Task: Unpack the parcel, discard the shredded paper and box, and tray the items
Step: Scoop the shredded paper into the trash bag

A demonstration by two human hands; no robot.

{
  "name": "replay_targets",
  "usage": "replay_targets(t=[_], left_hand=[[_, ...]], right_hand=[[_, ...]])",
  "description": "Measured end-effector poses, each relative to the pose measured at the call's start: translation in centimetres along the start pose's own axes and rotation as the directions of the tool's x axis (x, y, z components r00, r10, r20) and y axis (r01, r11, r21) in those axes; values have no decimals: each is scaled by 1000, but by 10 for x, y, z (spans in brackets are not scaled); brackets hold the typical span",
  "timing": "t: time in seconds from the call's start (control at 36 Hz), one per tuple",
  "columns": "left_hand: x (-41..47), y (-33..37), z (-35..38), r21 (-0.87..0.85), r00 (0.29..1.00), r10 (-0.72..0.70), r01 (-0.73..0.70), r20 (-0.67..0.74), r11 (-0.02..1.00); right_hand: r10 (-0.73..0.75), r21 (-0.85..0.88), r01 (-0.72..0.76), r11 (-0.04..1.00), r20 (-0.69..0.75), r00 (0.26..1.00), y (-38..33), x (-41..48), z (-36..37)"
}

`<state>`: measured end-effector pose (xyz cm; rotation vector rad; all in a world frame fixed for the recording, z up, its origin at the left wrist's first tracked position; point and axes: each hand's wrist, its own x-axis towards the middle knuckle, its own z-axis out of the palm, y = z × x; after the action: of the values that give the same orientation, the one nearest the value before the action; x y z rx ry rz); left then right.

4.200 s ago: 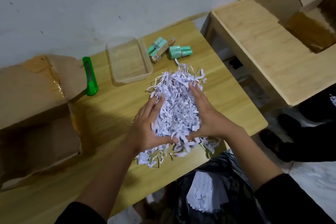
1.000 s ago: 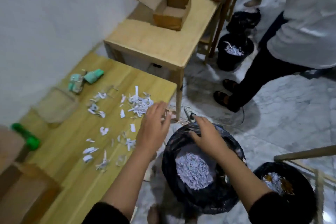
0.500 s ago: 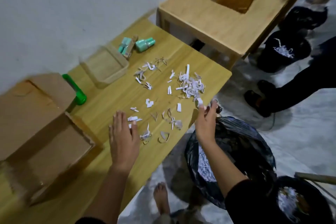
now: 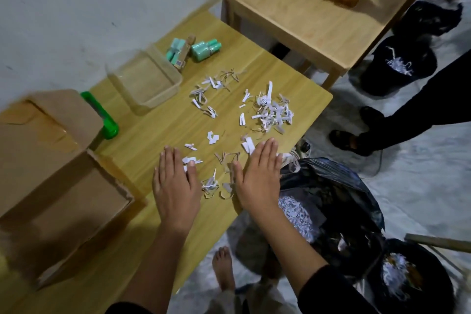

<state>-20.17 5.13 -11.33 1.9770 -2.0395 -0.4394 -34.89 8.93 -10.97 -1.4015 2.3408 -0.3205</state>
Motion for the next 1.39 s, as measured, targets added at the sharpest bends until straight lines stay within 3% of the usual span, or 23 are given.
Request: replay_targets(t=[0.19,0.25,0.33,0.47,0.75,0.83,0.92,0.97,1.14,1.28,1.39], left_hand=[[14,-8,-4,-35,998,45,-43,37,998],[17,-13,-6,-76,997,60,-57,39,995],[17,-19,-10,-171,998,57,-55,5,984],[17,-24,-13,-247,999,-24,16,-32,969],[19,-29,-6,-206,998,-33,22,-53,978],[20,-28,-6,-243,997,-47,30,-66,970],[21,-28,-7,-272,994,-74,50,-79,961],[21,-30,-7,-272,994,-73,50,-77,961],[21,-27,-7,-248,994,-77,56,-78,967],[25,-30,-12,-139,997,-61,54,-46,989],[34,-20,-11,-99,998,-62,62,0,993]], right_hand=[[-97,133,86,987,75,992,-24,34,-7],[-108,166,103,981,23,994,-27,39,-9],[-180,143,188,972,-66,981,-34,22,-6],[-382,66,382,922,-12,924,-50,-14,29],[-283,-3,283,959,-62,957,-49,38,8],[-413,-16,413,911,-18,910,-58,37,2],[-616,-41,621,782,96,782,-71,29,10],[-658,-56,672,738,158,736,-71,28,19],[-530,-58,543,838,149,835,-49,44,8],[-463,-35,462,886,-82,883,-40,38,-14],[-210,51,227,973,-230,950,-12,32,-27]])
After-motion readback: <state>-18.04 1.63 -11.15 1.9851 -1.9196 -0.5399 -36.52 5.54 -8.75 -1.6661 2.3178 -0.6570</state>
